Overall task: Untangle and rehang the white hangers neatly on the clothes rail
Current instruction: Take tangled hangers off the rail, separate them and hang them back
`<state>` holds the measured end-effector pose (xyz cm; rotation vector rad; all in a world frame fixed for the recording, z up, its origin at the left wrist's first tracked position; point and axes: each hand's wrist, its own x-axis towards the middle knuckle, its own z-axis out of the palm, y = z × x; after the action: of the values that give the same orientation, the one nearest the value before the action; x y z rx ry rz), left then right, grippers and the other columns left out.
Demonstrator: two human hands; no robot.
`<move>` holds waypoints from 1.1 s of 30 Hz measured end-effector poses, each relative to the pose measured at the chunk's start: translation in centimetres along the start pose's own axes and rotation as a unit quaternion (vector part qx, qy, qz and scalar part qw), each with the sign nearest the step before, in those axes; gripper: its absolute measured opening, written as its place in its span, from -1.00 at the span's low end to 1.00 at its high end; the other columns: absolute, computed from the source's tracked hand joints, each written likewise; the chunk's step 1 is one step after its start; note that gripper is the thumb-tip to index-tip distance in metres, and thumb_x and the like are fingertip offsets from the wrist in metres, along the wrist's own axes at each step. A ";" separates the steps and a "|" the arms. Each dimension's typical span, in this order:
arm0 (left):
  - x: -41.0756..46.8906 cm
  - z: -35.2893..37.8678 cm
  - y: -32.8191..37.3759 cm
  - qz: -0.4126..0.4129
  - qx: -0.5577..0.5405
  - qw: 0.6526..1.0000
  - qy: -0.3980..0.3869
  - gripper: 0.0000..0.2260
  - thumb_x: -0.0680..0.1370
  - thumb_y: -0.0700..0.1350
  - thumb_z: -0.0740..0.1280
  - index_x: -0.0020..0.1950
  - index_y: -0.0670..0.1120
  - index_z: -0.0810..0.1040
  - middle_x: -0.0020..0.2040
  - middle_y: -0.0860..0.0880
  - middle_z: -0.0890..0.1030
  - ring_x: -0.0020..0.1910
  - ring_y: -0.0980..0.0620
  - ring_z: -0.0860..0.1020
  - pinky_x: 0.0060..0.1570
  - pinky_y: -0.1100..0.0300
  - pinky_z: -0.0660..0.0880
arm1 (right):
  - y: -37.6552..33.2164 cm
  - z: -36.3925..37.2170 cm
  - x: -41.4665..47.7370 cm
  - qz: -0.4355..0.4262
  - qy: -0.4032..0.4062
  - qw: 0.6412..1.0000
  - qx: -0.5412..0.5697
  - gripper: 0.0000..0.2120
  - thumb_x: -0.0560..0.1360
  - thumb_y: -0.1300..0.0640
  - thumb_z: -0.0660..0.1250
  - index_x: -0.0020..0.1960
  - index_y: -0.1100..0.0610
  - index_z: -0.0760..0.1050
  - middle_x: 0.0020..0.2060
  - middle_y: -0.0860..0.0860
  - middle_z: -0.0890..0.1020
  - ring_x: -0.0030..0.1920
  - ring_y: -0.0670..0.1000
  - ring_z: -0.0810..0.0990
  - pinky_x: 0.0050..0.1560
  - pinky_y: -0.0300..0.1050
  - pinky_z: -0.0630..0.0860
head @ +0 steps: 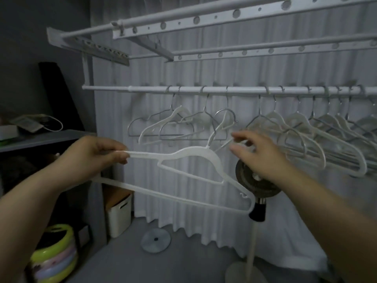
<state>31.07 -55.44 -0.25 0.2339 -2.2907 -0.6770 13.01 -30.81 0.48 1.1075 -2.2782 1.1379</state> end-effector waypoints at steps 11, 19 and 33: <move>-4.3 2.0 -1.9 -0.034 0.094 0.994 -0.040 -0.81 0.43 -0.15 0.40 0.04 -0.04 0.61 0.01 -0.08 0.63 0.07 -0.07 0.56 0.14 0.05 0.47 | -6.0 2.2 -5.3 0.140 -0.303 0.930 0.154 -0.76 0.59 0.13 0.13 -0.17 0.17 0.49 -0.74 -0.11 0.30 -0.70 -0.15 0.26 -0.61 -0.31 0.42; -6.1 8.1 4.6 -0.067 -0.140 0.964 -0.216 -0.69 0.54 0.01 0.22 0.24 -0.07 0.47 0.02 0.01 0.56 -0.18 0.15 0.56 -0.21 0.36 0.47 | -5.5 2.4 -5.8 0.262 -0.220 0.930 0.132 -0.84 0.58 0.24 0.02 0.10 0.12 0.32 -0.48 0.07 0.29 -0.77 -0.11 0.29 -0.61 -0.21 0.51; -5.6 15.9 7.9 -0.089 -0.139 0.944 -0.287 -0.45 0.46 -0.02 0.36 0.34 -0.08 0.17 -0.27 0.07 0.43 -0.22 0.06 0.52 -0.35 0.35 0.40 | -4.0 3.8 -2.1 0.263 -0.107 0.959 -0.007 -0.83 0.55 0.34 0.04 0.03 0.34 0.38 -0.43 0.19 0.42 -0.53 0.06 0.38 -0.55 -0.20 0.35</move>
<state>24.32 -40.41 -8.84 0.1165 -2.6952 -1.2879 17.57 -34.27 -1.12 0.6512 -2.8528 1.2271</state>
